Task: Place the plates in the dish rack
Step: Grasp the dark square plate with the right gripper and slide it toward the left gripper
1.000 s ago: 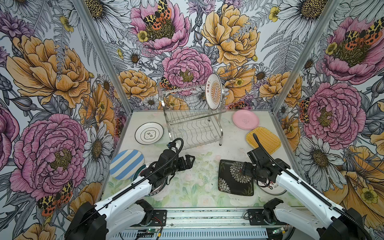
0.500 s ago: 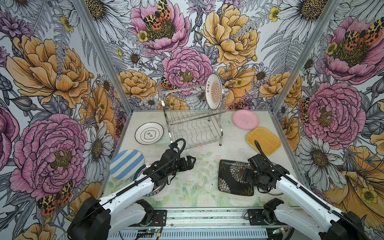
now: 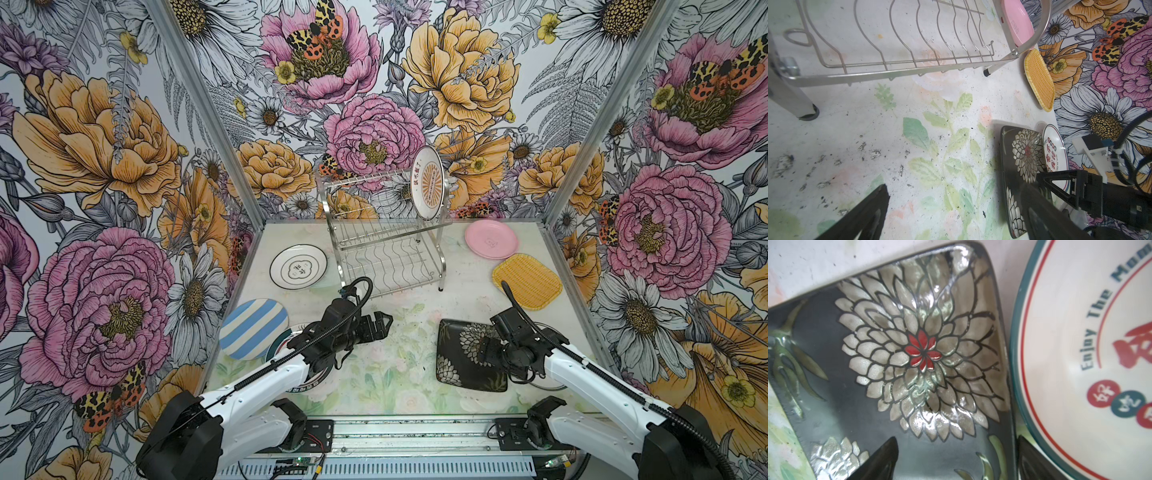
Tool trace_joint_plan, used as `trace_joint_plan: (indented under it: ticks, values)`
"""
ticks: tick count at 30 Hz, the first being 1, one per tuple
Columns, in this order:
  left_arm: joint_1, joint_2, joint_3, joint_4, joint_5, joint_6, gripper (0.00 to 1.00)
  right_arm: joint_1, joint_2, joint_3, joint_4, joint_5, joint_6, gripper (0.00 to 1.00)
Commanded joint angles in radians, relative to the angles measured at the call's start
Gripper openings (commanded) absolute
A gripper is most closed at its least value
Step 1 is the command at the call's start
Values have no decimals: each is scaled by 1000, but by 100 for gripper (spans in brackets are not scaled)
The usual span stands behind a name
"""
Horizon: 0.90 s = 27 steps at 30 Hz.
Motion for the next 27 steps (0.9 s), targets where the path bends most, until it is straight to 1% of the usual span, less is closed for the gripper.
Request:
trace_joint_plan:
  ticks: [1,7,11,14,18,22,27]
  values:
    - [-7,-8,-2,24,11,20,99,21,33,14,72,-30,-33,88]
    - [-7,-9,-3,22,9,22,99,82,118,56,143,-44,-60,89]
    - [-7,-15,-8,22,6,18,99,117,192,104,175,-40,-110,89]
    - [-7,-17,-11,23,6,18,99,112,242,144,174,-14,-160,91]
    - [-7,-23,-10,15,4,20,99,82,300,178,188,-20,-204,92]
    - [-7,-29,-14,12,1,20,99,68,354,201,224,-55,-249,93]
    - [-7,-47,-26,3,0,12,99,59,395,218,273,-149,-297,93]
